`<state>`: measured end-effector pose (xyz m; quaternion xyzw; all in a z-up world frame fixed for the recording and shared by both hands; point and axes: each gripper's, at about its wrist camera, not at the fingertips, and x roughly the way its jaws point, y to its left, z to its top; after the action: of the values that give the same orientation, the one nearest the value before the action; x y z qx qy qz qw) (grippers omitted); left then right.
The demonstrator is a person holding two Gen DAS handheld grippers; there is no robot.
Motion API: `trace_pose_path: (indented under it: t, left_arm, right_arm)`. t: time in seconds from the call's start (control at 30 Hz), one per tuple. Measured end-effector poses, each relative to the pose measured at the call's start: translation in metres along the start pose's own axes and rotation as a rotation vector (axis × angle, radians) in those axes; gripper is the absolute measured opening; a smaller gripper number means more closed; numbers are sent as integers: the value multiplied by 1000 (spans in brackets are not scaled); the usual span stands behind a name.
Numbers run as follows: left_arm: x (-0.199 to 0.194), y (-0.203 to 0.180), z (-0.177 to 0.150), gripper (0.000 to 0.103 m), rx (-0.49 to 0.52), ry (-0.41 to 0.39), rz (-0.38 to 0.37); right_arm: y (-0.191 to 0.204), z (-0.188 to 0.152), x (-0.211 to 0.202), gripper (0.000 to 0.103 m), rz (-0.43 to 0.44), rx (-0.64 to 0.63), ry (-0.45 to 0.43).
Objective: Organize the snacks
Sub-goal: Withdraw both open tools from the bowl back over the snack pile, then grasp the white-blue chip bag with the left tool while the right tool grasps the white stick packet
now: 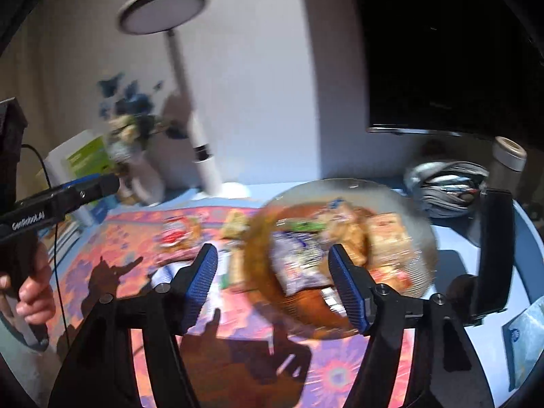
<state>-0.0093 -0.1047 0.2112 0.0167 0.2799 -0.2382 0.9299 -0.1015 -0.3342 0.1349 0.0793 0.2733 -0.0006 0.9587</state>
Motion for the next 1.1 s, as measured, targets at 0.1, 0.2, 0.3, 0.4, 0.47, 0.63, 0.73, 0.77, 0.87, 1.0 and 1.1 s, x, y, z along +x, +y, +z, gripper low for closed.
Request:
trace_pose_path:
  t: [0.1,0.2,0.3,0.4,0.47,0.63,0.73,0.77,0.87,1.0,1.1]
  left_arm:
    - [-18,27,-22,71,-44,3,31]
    - [-21,53,-48,71,-97,31,59]
    - [-12,77,-79,71,-162,73,70]
    - [2,93,-108,71,-196,115,104]
    - [16,98,-125,71,-198,148,128]
    - [41,98,-151,71,-162,190,169]
    - [49,98,-158,71,-147,194,165]
    - [52,98,-161,71,-149,196,159]
    - [58,101,-166,71,-168,224,151]
    - [55,107,-167,71,-205,202,122]
    - [54,109,-168,71,-220,197,104]
  right_arm:
    - [23,-11,4,71,28,-36,16]
    - [41,-26,12,71,53,-57,48]
    - [52,-41,25,71,86,-54,83]
    - [56,-54,41,71,92,-41,120]
    - [56,-61,52,71,87,-41,139]
    - [57,-77,74,71,60,-65,173]
    - [55,-84,85,71,52,-73,186]
    - [54,-86,88,71,54,-72,190]
    - [50,-90,95,71,59,-61,196]
    - [45,-94,104,71,64,-40,221]
    - [41,-94,105,71,76,-25,224]
